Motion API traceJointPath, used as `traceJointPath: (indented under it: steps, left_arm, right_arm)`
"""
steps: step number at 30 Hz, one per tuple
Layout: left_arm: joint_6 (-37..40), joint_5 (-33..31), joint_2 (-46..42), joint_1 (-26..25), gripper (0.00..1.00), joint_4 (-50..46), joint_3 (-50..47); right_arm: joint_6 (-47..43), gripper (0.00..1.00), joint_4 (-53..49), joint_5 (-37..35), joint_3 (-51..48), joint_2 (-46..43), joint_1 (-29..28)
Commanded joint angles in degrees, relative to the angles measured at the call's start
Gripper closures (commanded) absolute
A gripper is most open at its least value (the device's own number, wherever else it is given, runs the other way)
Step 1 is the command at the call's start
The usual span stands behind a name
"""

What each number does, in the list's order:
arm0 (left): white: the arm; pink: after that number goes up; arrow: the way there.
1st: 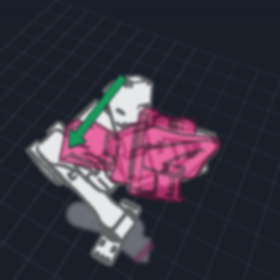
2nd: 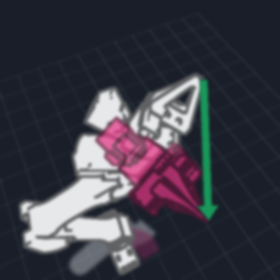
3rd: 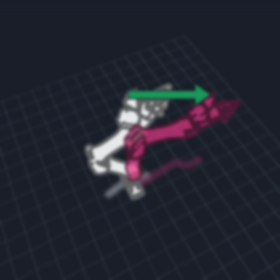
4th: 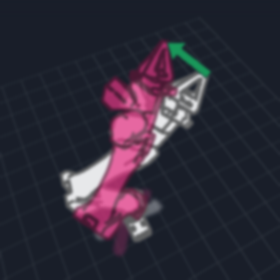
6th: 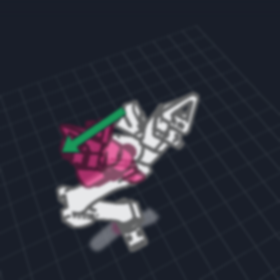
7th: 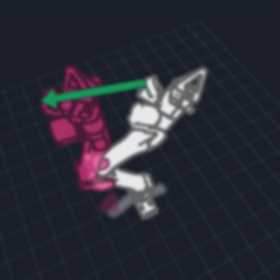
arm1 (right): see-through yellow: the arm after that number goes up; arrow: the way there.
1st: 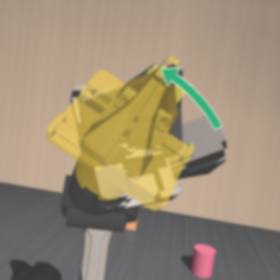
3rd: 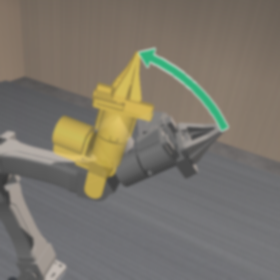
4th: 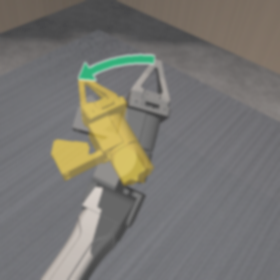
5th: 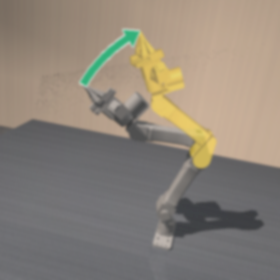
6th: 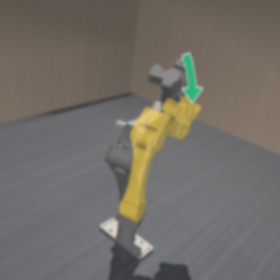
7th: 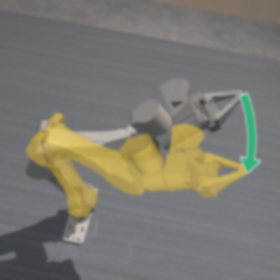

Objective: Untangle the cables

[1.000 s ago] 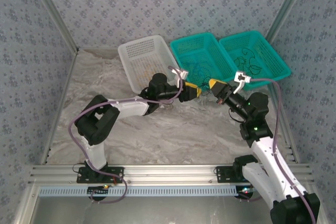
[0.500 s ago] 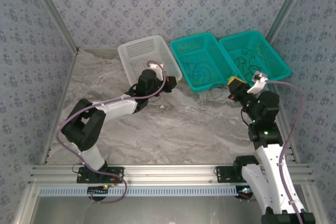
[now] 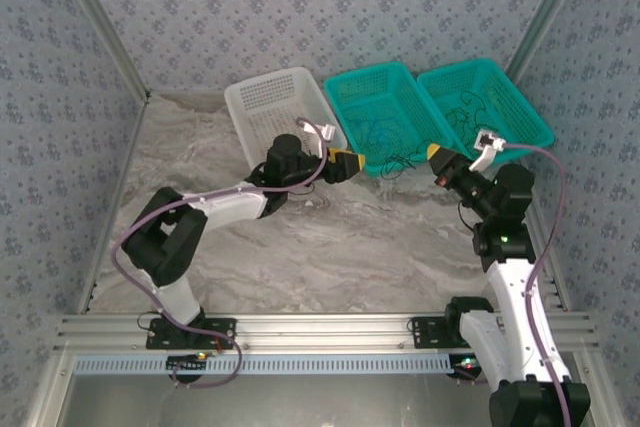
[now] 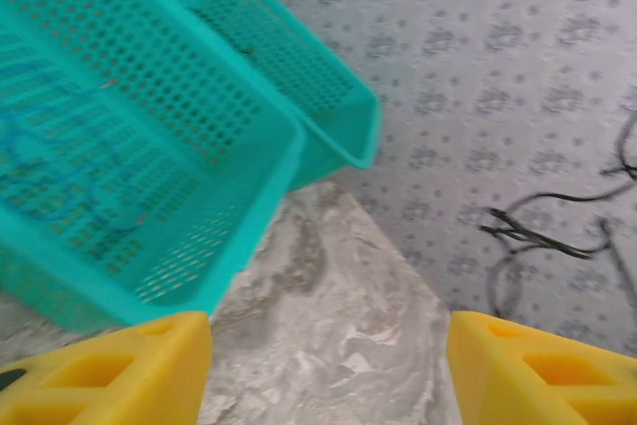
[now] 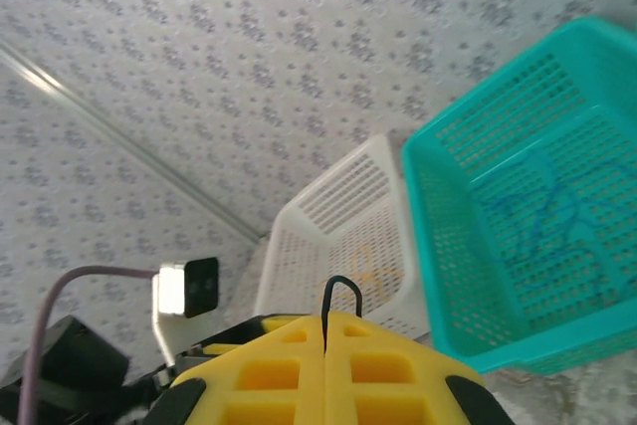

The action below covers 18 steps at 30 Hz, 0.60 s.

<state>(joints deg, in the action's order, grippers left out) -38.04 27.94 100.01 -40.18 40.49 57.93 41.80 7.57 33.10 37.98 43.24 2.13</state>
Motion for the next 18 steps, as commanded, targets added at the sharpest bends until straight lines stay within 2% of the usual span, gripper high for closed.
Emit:
traceJointPath:
  steps: [1,5,11,18]
  left_arm:
    - [0.2,10.0,0.8,0.1,0.35,13.1,1.0]
    - [0.1,13.9,0.6,-0.3,0.34,15.4,2.0]
    - [2.5,13.7,-0.8,-1.3,0.33,13.8,2.5]
    - [1.4,14.9,-1.9,-1.3,0.33,16.0,3.0]
  right_arm:
    - [5.3,1.0,5.1,5.8,3.9,1.3,-0.5]
    - [9.8,1.0,7.0,7.0,6.7,3.9,-2.0]
    - [14.7,1.0,8.7,6.3,10.4,7.0,-5.1]
    - [13.4,1.0,7.6,6.0,13.9,8.6,-9.8]
